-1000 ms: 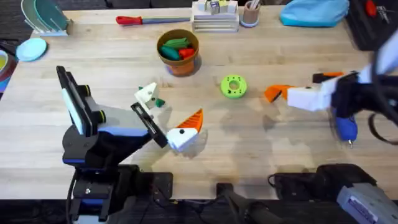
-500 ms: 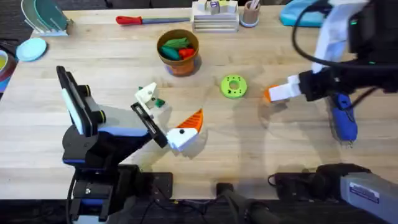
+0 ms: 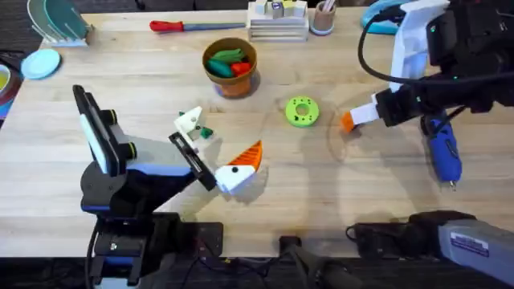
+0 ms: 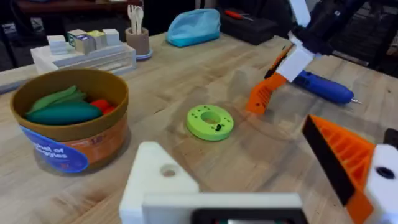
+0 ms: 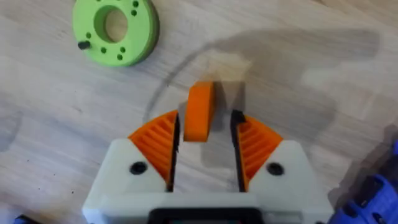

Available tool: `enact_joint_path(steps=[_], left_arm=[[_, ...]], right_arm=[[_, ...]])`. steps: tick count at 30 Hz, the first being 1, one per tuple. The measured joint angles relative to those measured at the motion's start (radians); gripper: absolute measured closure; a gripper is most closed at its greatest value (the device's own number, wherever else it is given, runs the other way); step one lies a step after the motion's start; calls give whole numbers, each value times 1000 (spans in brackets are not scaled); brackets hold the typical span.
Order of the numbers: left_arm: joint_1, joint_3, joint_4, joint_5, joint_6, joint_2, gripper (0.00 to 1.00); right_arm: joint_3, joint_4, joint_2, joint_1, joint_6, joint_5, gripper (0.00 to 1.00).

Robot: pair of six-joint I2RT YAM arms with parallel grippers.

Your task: Pick up the gripper from the table and insert it into the empty holder that is missing its gripper. Then pick up a screw, insert it into the mounting hole, and use the screwdriver to tighten it. Finally, clean up the table by picking up the vegetable and placing it into the bucket.

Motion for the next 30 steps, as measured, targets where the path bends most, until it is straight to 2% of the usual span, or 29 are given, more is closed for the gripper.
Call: enact_joint_path(steps=[5,10,11,18,22,27,30], left_arm=[[0,0,0,0,0,0,8],[0,0,0,0,0,0,8],[0,0,0,0,0,0,8],[0,0,0,0,0,0,8],[0,0,0,0,0,0,8],[0,0,0,0,0,0,8],[0,0,0,0,0,0,8]], right_arm=[[0,-6,0,0,-4,4,648],[0,-3,0,0,-5,5,964],[0,-3,0,0,-5,4,985],[36,-61,-7,0,13,4,989],[96,-86,-57,0,35,-24,990],[133,30,-121,2,123,-255,990],[133,91,-107,18,198,-403,991]])
